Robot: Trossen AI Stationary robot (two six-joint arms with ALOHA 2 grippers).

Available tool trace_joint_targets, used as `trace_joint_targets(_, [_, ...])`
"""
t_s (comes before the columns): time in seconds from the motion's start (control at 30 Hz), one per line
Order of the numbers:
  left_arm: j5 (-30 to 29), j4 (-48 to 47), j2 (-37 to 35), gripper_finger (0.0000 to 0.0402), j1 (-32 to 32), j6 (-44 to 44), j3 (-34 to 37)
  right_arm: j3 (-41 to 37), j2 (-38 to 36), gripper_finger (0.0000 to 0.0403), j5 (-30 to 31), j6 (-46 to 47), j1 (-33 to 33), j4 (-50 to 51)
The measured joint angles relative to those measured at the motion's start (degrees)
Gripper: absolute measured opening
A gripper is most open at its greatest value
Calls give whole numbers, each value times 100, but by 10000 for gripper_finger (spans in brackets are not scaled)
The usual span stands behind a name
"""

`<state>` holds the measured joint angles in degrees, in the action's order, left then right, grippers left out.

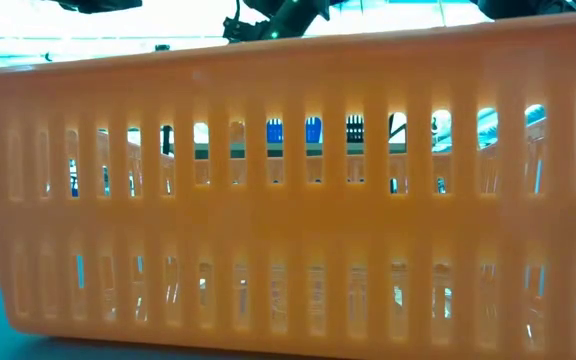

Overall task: Stack baskets on shelf by color
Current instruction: Put the right orange basket on the shelf, then stack the bottom black basket on top of the black basket on the shelf

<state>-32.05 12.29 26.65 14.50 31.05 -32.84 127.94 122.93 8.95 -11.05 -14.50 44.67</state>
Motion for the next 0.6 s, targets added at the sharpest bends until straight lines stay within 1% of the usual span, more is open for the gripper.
trace_joint_targets(0.17, [0, 27, 0, 37, 0, 0, 0, 0, 0, 48, 2, 162, 0, 50])
trace_joint_targets(0.47, [0, 36, 0, 37, 0, -28, 0, 0, -8, 97, 1, 65, 160, -139])
trace_joint_targets(0.6, [0, 28, 0, 37, 0, -27, 0, -9, -298, 108, 1, -96, 279, -169])
